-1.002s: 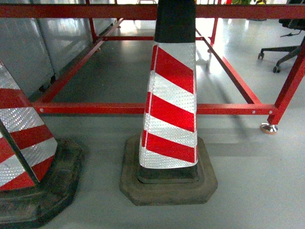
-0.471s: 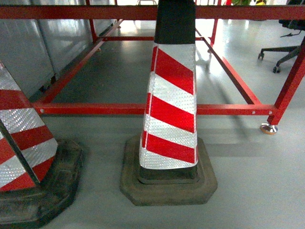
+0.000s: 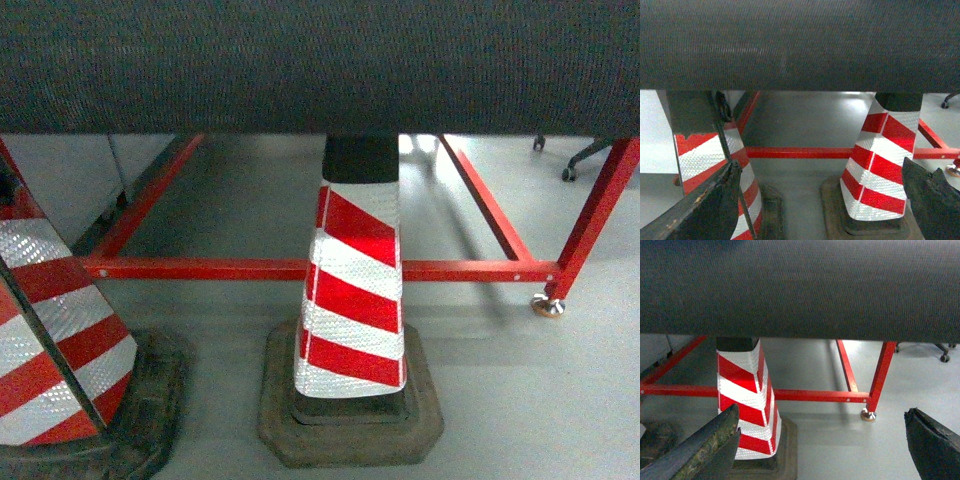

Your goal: Place box next to blue box on left shelf

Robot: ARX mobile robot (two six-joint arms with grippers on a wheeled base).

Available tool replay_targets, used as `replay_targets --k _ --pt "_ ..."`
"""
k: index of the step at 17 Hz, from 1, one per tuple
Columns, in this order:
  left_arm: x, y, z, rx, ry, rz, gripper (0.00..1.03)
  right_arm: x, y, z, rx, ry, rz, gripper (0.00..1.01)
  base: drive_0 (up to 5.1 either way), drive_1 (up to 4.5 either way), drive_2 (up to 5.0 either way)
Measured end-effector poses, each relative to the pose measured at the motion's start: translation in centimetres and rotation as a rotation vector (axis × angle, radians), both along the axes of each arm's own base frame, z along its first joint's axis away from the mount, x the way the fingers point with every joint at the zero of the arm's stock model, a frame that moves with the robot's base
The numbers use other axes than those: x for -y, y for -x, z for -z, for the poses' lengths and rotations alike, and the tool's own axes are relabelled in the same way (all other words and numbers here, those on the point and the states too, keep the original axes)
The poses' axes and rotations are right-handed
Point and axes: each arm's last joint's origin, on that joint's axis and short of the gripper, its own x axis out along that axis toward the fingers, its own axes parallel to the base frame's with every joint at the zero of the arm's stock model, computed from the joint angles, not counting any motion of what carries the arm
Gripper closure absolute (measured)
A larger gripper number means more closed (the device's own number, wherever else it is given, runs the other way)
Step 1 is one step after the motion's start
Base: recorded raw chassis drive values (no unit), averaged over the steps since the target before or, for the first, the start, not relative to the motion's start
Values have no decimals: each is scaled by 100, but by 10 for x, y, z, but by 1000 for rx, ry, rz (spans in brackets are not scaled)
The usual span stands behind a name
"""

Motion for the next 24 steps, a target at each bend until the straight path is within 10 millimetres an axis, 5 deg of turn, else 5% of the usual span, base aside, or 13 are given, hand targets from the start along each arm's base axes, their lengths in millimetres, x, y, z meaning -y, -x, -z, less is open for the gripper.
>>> replay_targets --k 24 --pt "0 0 0 1 0 1 5 0 0 0 0 -2 1 3 0 0 0"
